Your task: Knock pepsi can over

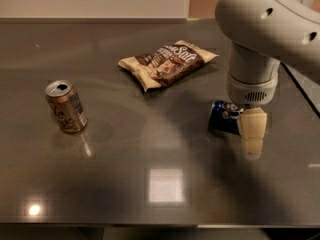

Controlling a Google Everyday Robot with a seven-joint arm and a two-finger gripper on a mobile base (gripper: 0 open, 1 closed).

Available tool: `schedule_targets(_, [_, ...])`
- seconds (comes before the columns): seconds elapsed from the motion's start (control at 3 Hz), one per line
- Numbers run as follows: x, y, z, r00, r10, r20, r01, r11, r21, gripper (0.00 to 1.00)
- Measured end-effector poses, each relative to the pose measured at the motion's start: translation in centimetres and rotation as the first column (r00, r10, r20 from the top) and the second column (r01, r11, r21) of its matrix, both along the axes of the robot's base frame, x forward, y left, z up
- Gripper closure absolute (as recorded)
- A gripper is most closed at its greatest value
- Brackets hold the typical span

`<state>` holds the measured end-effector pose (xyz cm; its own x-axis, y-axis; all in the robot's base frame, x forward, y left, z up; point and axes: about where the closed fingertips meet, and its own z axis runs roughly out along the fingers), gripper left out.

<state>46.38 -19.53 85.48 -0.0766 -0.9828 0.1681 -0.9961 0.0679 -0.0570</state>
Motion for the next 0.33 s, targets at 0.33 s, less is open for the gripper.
schedule_targets(0.33, [0.00,0.00,0.00,1.0000,0.000,0.000,0.000,1.000,0.000,0.00])
